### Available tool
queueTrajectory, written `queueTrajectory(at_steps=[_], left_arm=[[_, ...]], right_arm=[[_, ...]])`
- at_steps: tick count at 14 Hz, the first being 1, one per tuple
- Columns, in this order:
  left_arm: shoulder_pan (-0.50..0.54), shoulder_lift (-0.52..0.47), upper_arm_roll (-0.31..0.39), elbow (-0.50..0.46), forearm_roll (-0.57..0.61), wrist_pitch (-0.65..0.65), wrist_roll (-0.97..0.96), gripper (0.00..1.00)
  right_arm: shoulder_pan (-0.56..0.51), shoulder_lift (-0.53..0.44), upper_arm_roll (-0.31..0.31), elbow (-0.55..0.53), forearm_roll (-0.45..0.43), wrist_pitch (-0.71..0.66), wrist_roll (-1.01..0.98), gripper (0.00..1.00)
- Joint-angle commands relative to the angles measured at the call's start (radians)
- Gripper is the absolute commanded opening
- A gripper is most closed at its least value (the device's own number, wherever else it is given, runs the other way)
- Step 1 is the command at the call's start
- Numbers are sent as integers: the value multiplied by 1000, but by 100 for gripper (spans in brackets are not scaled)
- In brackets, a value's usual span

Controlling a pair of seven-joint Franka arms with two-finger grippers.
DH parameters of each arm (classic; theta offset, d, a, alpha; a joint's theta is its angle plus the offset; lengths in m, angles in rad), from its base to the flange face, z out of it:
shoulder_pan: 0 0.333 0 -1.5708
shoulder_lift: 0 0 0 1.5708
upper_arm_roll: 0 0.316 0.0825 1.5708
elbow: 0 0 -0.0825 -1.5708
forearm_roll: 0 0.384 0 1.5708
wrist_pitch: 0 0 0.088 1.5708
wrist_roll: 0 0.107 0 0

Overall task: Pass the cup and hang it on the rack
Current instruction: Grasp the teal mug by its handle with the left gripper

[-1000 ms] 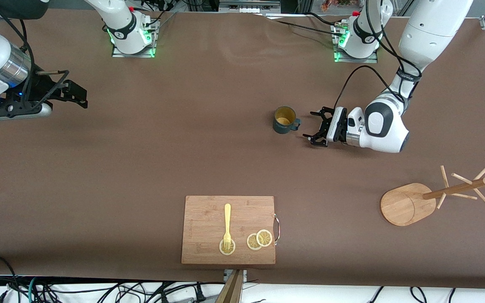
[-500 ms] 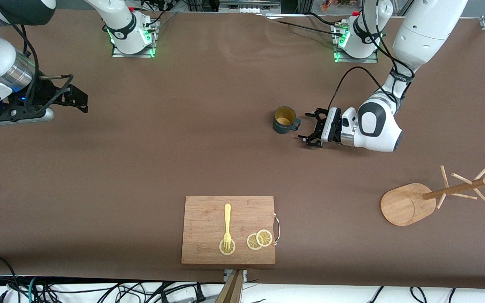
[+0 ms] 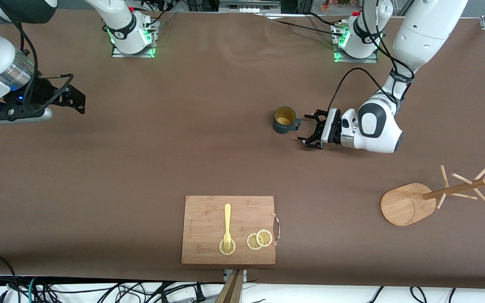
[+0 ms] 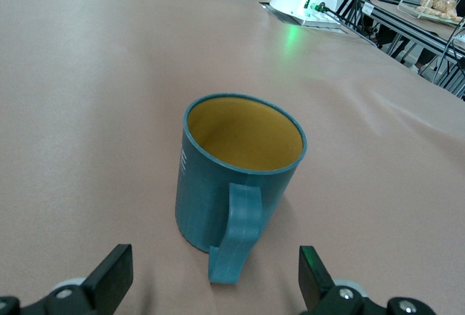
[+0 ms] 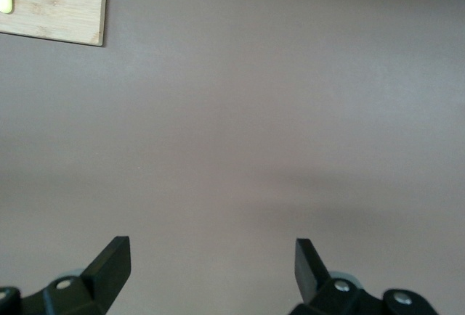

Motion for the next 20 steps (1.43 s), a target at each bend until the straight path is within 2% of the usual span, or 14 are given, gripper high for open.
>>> queueTrajectory(at_steps=[1, 5, 7, 11, 17, 20], left_arm=[[-4, 11, -1, -19, -34, 0, 58, 100], [-8, 8, -4, -79, -72, -1, 58, 100], [-11, 10, -4, -82, -81, 5, 70, 100], [-46, 18, -23, -80, -179, 12, 92, 100], [-39, 24, -23, -88, -180, 9, 145, 99], [-34, 24, -21, -88, -172, 8, 158, 83]], right_arm=[[-6, 5, 4, 27, -5, -21, -8, 100], [-6, 2, 3, 53, -3, -27, -11, 100], [-7, -1, 1, 73, -3, -55, -11, 100], [-3, -21, 13, 80, 0, -60, 0, 100], [5, 21, 9, 79, 0, -44, 6, 100], [-6, 24, 7, 76, 0, -44, 5, 100]])
